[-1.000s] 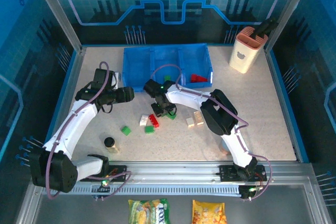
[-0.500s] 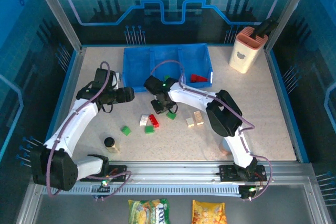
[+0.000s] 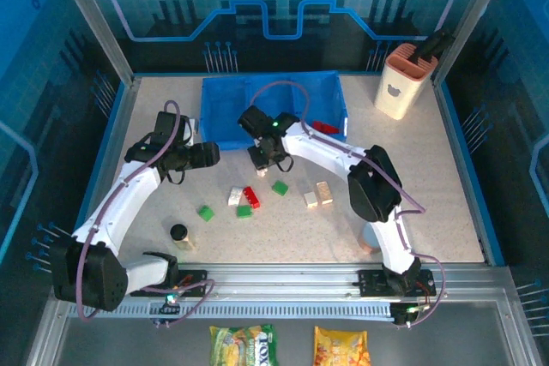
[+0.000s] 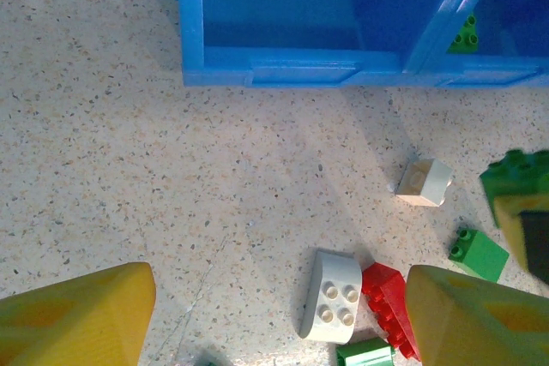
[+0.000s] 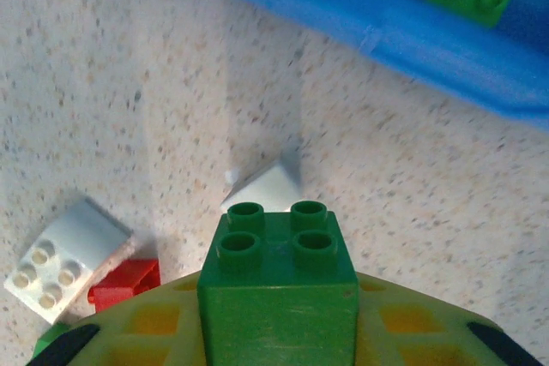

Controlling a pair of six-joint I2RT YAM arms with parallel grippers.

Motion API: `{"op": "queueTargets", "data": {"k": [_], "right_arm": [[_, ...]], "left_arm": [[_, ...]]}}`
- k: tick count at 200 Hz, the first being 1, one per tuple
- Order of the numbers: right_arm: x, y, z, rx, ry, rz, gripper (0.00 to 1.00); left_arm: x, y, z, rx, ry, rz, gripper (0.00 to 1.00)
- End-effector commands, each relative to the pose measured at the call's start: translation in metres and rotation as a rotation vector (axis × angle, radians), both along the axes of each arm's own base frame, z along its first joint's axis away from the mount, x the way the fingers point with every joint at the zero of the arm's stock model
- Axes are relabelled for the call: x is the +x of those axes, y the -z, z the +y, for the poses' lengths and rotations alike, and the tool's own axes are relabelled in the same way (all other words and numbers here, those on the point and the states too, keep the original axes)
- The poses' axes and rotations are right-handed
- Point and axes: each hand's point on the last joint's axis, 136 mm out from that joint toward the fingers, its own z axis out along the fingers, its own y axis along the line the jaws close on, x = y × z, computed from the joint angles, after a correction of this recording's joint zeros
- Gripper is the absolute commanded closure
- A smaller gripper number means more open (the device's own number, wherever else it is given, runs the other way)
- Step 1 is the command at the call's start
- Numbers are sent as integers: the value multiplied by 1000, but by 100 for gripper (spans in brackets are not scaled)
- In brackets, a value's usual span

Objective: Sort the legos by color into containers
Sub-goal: Pick up the lego from the center of the table, then place the lego in the container.

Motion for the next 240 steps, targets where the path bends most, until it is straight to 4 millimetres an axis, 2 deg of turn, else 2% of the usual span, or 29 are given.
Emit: {"op": "queueTargets", "data": {"k": [1, 75, 117, 126, 130, 186, 240], "right_arm": [[21, -27, -11, 11, 26, -54, 65], [81, -36, -10, 56, 104, -135, 65], [111, -30, -4, 97, 152, -177, 65], [117, -36, -3, 116, 160, -193, 65], [120, -22, -3, 105, 166, -179, 65], [141, 11, 1, 188, 226, -136, 64], [146, 31, 13, 250, 228, -110, 64]], "left_arm": [[1, 0, -2, -12, 26, -6, 22], [-1, 3, 1, 1, 24, 0, 22], [-1, 4, 1, 2, 27, 4, 23], [-1, 5, 0, 3, 28, 5, 23], [-1, 4, 1, 3, 28, 4, 23], [-1, 7, -2, -7, 37, 15, 23], [0, 9, -5, -22, 46, 26, 23]]}}
